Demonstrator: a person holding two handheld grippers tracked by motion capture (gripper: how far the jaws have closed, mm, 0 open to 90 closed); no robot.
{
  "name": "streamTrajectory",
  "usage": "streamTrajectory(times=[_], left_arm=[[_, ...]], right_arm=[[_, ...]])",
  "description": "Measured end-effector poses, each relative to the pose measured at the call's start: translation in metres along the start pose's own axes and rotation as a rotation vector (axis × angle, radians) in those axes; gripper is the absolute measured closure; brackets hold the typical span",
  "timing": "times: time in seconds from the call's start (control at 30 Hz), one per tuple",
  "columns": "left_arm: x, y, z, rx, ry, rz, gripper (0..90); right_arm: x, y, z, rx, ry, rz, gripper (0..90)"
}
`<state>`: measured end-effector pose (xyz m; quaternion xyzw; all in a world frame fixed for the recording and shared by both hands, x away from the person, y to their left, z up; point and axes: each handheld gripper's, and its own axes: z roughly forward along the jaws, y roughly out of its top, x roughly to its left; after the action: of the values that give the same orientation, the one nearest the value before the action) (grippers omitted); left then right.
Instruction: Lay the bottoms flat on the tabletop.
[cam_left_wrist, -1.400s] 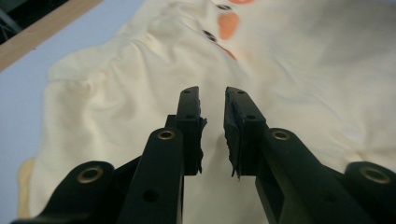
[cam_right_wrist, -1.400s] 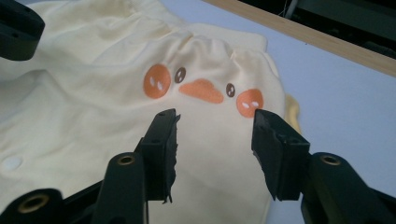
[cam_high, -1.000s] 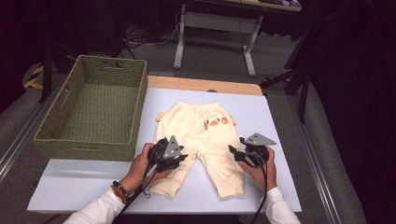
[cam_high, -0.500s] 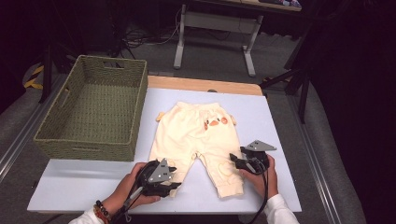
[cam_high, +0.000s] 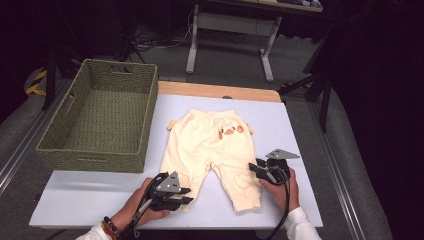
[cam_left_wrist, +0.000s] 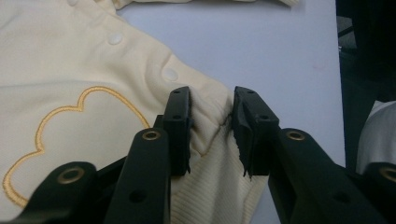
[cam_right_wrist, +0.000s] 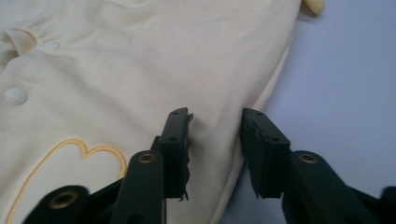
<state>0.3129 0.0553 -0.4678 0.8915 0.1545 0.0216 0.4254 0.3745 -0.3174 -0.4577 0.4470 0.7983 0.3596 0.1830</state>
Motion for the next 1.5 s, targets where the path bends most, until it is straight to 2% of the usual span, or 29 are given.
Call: streamTrajectory(times=[0.03, 0.1, 0.23, 0.3, 0.33, 0.37, 0.4, 0.47, 0.5, 0.6, 0.67, 0.77, 0.87, 0.93, 1.0, 1.1, 1.23, 1.3, 1.33, 1.4, 1.43, 1.5], left_arm=[[-0.001, 0.0, 0.0, 0.001, 0.002, 0.002, 71.3], [-0.002, 0.001, 0.0, -0.01, 0.012, 0.003, 72.8], [-0.004, 0.002, 0.001, -0.025, 0.029, 0.001, 72.9], [-0.005, 0.003, 0.001, -0.029, 0.037, 0.012, 73.5], [-0.006, 0.004, 0.0, -0.039, 0.041, 0.017, 74.9], [-0.006, 0.004, -0.001, -0.05, 0.041, 0.014, 74.9], [-0.006, 0.005, -0.004, -0.057, 0.046, 0.022, 79.1], [-0.006, 0.006, -0.004, -0.053, 0.05, 0.032, 80.3], [-0.006, 0.007, -0.007, -0.07, 0.058, 0.026, 80.8], [-0.007, 0.01, -0.013, -0.091, 0.073, 0.041, 80.4], [-0.006, 0.012, -0.019, -0.128, 0.065, 0.03, 81.3], [-0.008, 0.015, -0.028, -0.149, 0.096, 0.048, 79.3], [-0.008, 0.015, -0.035, -0.154, 0.132, 0.06, 78.7], [-0.007, 0.012, -0.039, -0.15, 0.156, 0.055, 76.7], [-0.005, 0.008, -0.041, -0.137, 0.18, 0.059, 74.2], [-0.001, -0.002, -0.042, -0.104, 0.214, 0.034, 70.7], [0.002, -0.013, -0.042, -0.083, 0.216, -0.007, 63.2], [0.002, -0.017, -0.04, -0.063, 0.222, -0.02, 59.5], [0.002, -0.017, -0.04, -0.063, 0.222, -0.02, 56.5], [0.001, -0.021, -0.04, -0.05, 0.232, -0.043, 53.8], [0.002, -0.022, -0.04, -0.05, 0.229, -0.053, 51.6], [0.004, -0.025, -0.039, -0.044, 0.218, -0.079, 49.9]], right_arm=[[0.0, 0.0, 0.0, 0.001, 0.019, -0.001, 75.0], [0.001, 0.0, -0.001, -0.001, 0.02, -0.023, 81.1], [0.005, 0.002, -0.005, -0.005, -0.032, -0.086, 87.4], [0.005, 0.003, -0.007, -0.016, -0.044, -0.096, 87.6], [0.007, 0.005, -0.011, -0.033, -0.073, -0.118, 87.8], [0.007, 0.005, -0.011, -0.033, -0.073, -0.118, 87.8], [0.007, 0.007, -0.016, -0.063, -0.1, -0.129, 87.8], [0.007, 0.01, -0.02, -0.09, -0.115, -0.129, 87.8], [0.007, 0.011, -0.022, -0.1, -0.131, -0.131, 87.7], [0.007, 0.012, -0.023, -0.108, -0.171, -0.149, 85.5], [0.007, 0.011, -0.025, -0.115, -0.195, -0.151, 80.9], [0.007, 0.011, -0.029, -0.139, -0.189, -0.146, 78.6], [0.013, 0.012, -0.036, -0.173, -0.161, -0.161, 77.6], [0.02, 0.013, -0.039, -0.185, -0.125, -0.182, 77.5], [0.031, 0.013, -0.041, -0.191, -0.097, -0.215, 76.7], [0.048, 0.012, -0.039, -0.179, -0.023, -0.249, 74.0], [0.073, 0.006, -0.029, -0.111, 0.059, -0.323, 66.7], [0.084, 0.004, -0.022, -0.05, 0.08, -0.392, 61.2], [0.087, 0.004, -0.019, -0.038, 0.087, -0.401, 59.4], [0.089, 0.003, -0.014, -0.016, 0.123, -0.379, 55.2], [0.091, 0.003, -0.01, 0.012, 0.125, -0.384, 53.1], [0.091, 0.002, -0.007, 0.027, 0.113, -0.385, 51.2]])
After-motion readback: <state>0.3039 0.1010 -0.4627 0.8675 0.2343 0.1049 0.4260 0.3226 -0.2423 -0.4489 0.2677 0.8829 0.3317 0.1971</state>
